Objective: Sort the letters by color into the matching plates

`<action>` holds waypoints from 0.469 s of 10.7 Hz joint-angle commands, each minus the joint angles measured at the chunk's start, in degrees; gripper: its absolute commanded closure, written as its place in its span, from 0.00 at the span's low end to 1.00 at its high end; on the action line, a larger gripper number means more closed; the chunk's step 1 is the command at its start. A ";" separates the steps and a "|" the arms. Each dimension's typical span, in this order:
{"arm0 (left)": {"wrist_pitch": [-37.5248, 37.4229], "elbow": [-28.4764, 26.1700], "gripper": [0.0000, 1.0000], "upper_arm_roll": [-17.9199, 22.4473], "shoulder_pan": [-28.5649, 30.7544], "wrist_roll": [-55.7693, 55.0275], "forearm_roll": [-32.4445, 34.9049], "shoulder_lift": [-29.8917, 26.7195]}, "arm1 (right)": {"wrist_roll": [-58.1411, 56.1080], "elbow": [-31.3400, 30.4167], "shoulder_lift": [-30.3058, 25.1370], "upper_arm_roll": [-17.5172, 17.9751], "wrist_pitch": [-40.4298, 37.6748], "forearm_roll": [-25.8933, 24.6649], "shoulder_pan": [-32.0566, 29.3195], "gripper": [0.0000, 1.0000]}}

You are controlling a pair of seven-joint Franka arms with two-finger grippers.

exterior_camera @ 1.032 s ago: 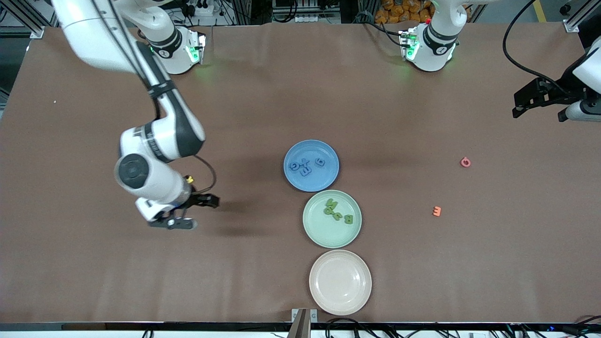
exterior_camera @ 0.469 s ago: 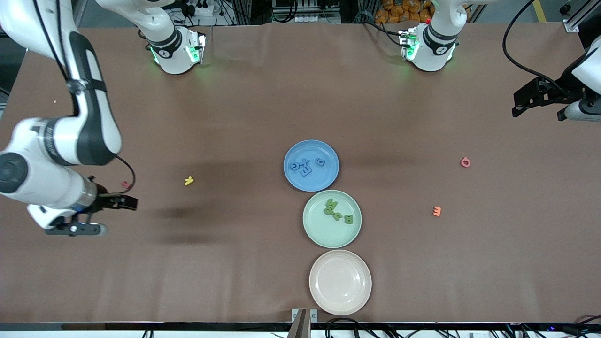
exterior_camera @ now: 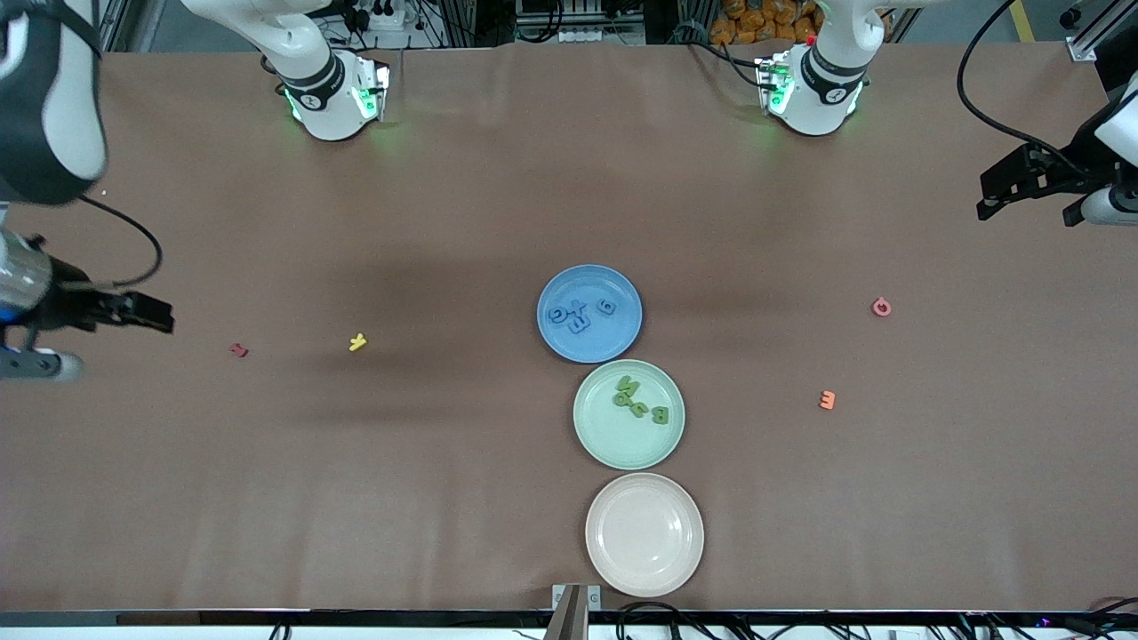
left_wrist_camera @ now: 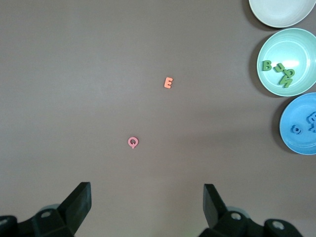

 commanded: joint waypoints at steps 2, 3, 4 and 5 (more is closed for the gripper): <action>0.03 0.29 0.00 0.31 -0.07 1.21 -0.45 -0.40 | -2.64 4.52 -5.91 0.45 -12.34 -2.46 -0.26 0.00; 0.12 0.29 0.00 0.31 -0.07 1.21 -0.54 -0.22 | -2.47 4.79 -7.75 0.63 -13.32 -2.37 -0.18 0.00; 0.12 0.29 0.00 0.31 -0.07 1.04 -0.45 -0.13 | -2.03 4.53 -9.60 0.80 -13.77 -2.20 -0.09 0.00; 0.21 0.29 0.00 0.22 -0.07 1.03 -0.45 -0.04 | -1.07 4.27 -10.31 0.81 -14.38 -2.28 0.17 0.00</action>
